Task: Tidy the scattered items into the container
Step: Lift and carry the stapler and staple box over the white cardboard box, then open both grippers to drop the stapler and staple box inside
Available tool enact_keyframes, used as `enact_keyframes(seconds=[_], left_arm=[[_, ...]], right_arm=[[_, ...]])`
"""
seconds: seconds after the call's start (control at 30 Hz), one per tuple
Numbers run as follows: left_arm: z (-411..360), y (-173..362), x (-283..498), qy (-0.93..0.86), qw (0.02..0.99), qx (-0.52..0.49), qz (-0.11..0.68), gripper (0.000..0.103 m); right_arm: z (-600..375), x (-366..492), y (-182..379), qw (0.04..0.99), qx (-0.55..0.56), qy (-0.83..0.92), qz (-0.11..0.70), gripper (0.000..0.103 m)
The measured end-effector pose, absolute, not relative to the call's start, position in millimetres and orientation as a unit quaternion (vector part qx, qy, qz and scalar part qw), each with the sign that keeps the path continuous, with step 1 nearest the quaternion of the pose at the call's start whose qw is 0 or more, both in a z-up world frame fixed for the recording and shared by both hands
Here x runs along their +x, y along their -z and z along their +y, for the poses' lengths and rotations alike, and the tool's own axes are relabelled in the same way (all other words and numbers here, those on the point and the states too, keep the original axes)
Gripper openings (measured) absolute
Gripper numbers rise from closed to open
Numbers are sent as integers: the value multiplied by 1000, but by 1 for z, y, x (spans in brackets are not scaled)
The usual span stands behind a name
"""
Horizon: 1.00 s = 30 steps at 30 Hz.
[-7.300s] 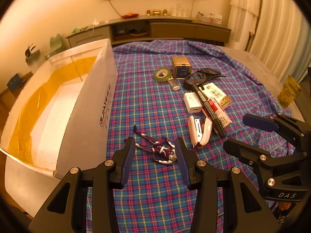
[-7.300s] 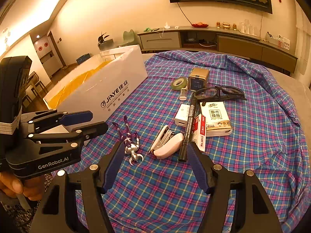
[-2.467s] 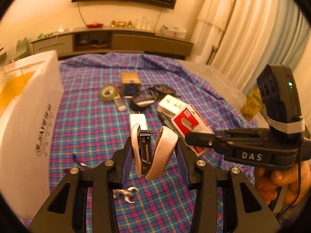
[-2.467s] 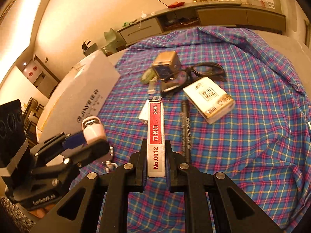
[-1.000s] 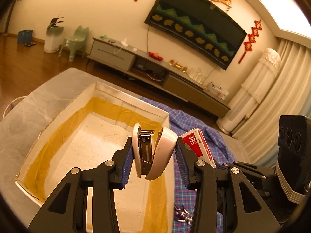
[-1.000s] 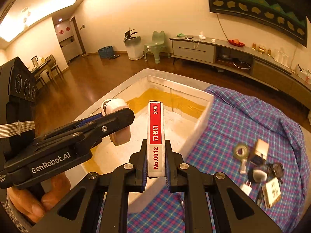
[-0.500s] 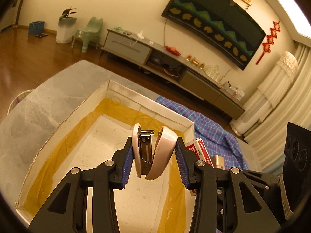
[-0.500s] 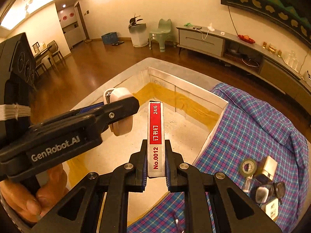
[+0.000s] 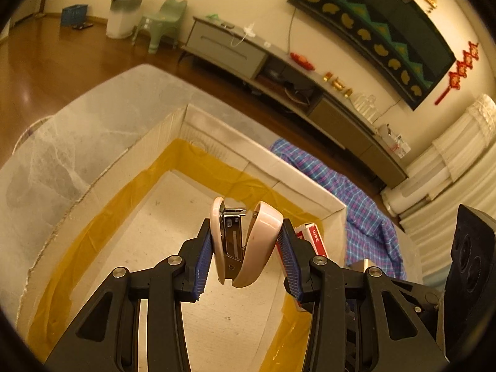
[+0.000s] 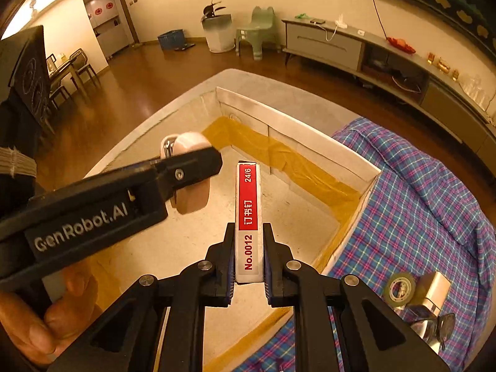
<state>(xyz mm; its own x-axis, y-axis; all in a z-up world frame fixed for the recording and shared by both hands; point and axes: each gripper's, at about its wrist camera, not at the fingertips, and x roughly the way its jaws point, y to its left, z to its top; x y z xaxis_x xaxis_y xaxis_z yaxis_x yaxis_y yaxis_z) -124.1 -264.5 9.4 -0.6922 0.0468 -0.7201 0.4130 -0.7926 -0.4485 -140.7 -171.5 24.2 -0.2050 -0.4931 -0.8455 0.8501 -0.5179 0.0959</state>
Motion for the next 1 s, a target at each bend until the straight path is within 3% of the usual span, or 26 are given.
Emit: enact_keyframes(seconds=[1.0], left_arm=[[-300, 33, -150, 821, 132, 410, 374, 44]], right_arm=[[-211, -168, 2, 416, 476, 732, 256, 16]])
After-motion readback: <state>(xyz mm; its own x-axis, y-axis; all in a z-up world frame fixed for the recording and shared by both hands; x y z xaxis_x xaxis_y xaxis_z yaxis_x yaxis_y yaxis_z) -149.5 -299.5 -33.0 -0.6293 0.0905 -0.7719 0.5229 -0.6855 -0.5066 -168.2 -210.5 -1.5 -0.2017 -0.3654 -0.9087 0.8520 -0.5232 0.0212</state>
